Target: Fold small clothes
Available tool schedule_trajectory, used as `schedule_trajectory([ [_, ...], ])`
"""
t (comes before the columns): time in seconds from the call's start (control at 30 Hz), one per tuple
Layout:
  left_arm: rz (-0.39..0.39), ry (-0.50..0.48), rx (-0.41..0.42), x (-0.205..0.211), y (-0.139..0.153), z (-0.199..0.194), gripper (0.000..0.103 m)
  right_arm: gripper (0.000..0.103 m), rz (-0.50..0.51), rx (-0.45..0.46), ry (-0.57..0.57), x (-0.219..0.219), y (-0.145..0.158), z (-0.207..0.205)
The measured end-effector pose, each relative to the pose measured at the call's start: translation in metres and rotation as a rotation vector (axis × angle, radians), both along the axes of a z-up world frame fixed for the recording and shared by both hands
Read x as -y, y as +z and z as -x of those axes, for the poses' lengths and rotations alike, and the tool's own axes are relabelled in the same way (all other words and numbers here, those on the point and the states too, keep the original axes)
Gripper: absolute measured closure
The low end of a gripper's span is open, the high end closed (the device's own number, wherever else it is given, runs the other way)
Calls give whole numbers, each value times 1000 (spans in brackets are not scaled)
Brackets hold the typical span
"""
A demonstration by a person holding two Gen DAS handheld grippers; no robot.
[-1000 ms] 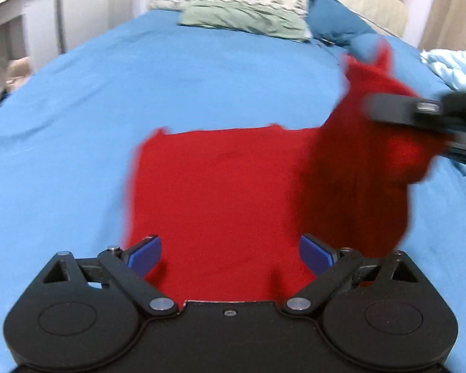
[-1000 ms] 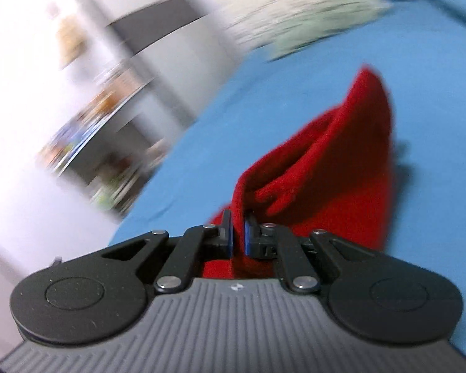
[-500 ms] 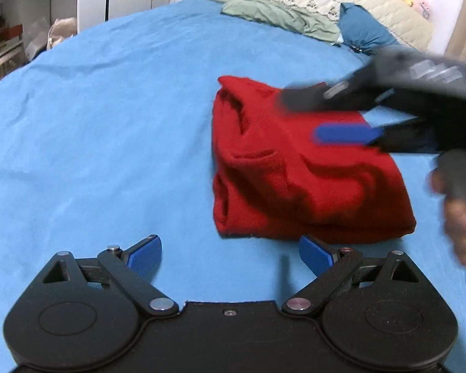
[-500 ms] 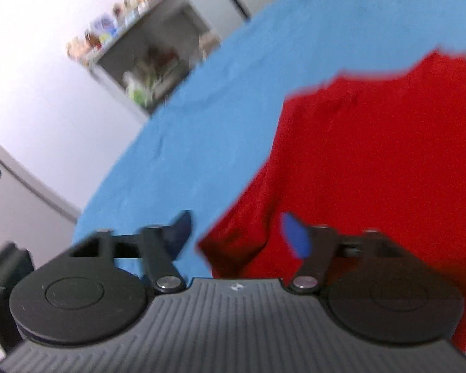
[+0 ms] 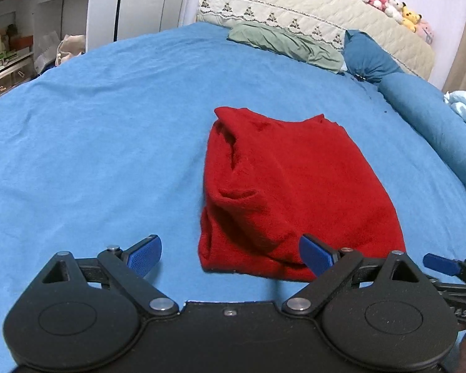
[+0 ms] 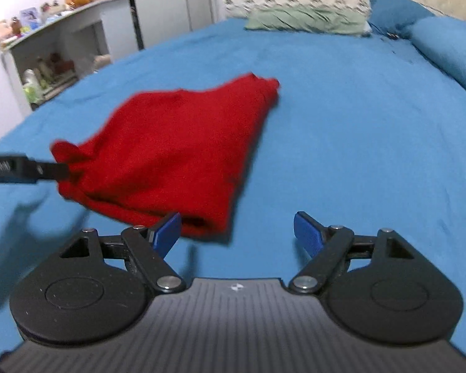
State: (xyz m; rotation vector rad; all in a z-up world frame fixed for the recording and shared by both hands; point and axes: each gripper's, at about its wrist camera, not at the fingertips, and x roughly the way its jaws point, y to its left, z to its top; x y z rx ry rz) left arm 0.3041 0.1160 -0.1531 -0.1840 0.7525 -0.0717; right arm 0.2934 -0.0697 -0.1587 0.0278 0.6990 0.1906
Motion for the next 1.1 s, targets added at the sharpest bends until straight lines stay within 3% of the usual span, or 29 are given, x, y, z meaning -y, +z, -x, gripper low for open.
schedule_trajectory([
  [0.37,-32,-7,8,6,-2,-12,6,11,-17,38,-65,-15,-19,-16],
  [0.43,-36,6,28,3,1,-14,6,17,-16,62,-80,-15,-15,-20],
  [0.57,-66,42,20,-11,-5,-22,6,17,-3,134,-150,-3,7,-18],
  [0.67,-142,41,-70,-19,-30,-29,5,17,103,89,-88,1,-3,-15],
  [0.73,-126,28,-52,-25,-34,-24,5,17,170,53,-41,4,-17,-11],
  [0.87,-149,34,-81,-27,-28,-19,5,15,125,33,1,19,-26,-2],
  [0.97,-96,28,-125,-34,-14,-17,7,14,154,-4,49,21,-19,0],
  [1.1,-136,-83,-30,-25,28,-16,0,10,112,-42,117,33,-1,5],
])
